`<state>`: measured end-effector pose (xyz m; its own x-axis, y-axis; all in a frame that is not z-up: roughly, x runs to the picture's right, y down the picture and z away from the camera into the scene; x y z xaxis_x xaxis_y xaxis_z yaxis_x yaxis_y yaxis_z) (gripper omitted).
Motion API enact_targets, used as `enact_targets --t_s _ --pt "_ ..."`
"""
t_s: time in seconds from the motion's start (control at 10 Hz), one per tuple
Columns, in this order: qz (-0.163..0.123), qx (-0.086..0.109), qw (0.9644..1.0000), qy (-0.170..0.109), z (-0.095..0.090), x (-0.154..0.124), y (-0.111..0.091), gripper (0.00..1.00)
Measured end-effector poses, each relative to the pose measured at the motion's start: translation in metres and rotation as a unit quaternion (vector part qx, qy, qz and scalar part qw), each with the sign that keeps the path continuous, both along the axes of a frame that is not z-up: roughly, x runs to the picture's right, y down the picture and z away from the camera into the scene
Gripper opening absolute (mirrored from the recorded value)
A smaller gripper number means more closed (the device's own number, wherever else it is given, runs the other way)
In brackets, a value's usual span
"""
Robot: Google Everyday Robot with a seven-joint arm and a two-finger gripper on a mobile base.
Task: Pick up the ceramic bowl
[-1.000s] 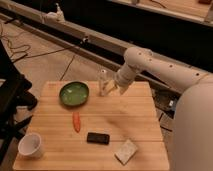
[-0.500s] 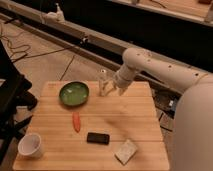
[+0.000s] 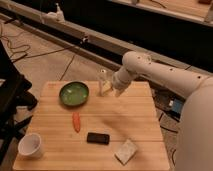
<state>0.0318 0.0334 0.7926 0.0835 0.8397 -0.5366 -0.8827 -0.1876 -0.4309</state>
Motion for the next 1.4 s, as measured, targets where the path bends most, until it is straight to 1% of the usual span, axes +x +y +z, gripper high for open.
enact_targets --t_s 0.1,0.2,0.4,0.6,0.7,0.8,0.9,1.1,1.3,1.4 --pt "0.024 -0.001 0.9997 -0.005 -0.002 -0.015 0.008 0.61" --pt "0.037 -0.001 0.9993 -0.009 -0.003 -0.03 0.016 0.61" --pt "0.046 0.0 0.9989 -0.006 0.003 -0.049 0.029 0.61" --pt "0.041 0.007 0.9991 0.005 0.016 -0.072 0.04 0.61" --pt "0.036 0.013 0.9992 0.009 0.021 -0.084 0.041 0.61" --pt "0.032 0.017 0.9992 0.014 0.025 -0.091 0.041 0.61" --pt "0.027 0.024 0.9991 0.021 0.031 -0.103 0.037 0.61" --pt "0.021 0.031 0.9988 0.031 0.039 -0.122 0.03 0.61" --pt "0.016 0.031 0.9988 0.034 0.046 -0.138 0.027 0.61" --pt "0.014 0.024 0.999 0.033 0.052 -0.145 0.03 0.61"
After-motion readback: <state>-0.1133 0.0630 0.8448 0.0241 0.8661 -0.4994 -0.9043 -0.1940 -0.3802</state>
